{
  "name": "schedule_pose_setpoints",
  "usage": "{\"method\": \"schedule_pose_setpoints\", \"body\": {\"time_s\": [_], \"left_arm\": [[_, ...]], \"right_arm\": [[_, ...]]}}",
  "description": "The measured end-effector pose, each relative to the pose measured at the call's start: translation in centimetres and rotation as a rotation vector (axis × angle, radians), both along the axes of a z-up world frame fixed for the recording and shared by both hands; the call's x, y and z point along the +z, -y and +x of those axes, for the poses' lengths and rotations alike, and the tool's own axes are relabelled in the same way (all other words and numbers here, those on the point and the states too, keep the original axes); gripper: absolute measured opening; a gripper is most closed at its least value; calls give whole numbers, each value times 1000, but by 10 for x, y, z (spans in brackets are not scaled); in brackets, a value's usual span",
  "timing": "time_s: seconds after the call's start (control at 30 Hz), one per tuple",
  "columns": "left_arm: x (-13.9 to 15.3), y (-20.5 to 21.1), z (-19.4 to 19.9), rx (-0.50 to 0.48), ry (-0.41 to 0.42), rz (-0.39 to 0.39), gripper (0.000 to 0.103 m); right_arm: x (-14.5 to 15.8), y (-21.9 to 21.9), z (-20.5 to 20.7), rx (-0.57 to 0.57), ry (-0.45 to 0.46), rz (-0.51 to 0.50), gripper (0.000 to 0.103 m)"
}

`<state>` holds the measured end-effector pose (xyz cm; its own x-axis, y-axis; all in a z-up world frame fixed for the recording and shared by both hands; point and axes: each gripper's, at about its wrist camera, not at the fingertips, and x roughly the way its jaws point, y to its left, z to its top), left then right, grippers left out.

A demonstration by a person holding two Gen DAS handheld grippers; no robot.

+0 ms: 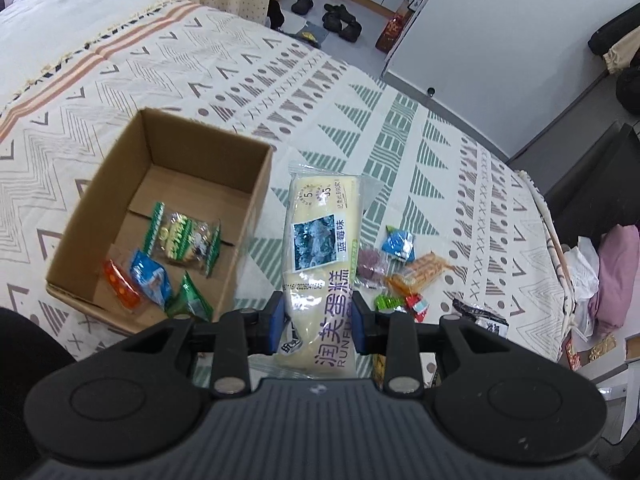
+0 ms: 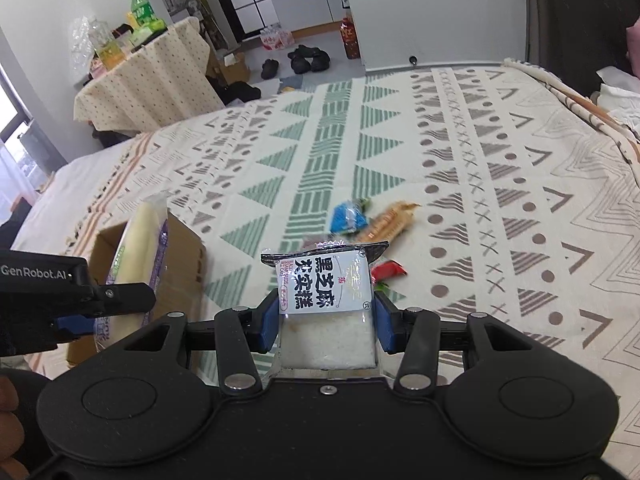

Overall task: Organize snacks
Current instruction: 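Carry the cream cake pack in the left gripper while the right carries the white pack to the box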

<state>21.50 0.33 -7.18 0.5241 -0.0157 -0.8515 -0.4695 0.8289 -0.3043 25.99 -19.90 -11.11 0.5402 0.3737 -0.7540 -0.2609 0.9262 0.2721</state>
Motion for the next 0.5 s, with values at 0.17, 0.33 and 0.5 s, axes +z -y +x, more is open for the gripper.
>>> {"method": "schedule_pose_setpoints", "body": {"time_s": [0.17, 0.33, 0.5], "left_arm": [[10, -13, -3, -2, 28, 20, 32], [16, -29, -4, 6, 43, 17, 32], [21, -48, -5, 11, 57, 35, 32]], "right_arm": [[13, -10, 1, 4, 14, 43, 46], [25, -27, 0, 17, 39, 52, 46], [32, -45, 2, 36, 57, 59, 46]]}}
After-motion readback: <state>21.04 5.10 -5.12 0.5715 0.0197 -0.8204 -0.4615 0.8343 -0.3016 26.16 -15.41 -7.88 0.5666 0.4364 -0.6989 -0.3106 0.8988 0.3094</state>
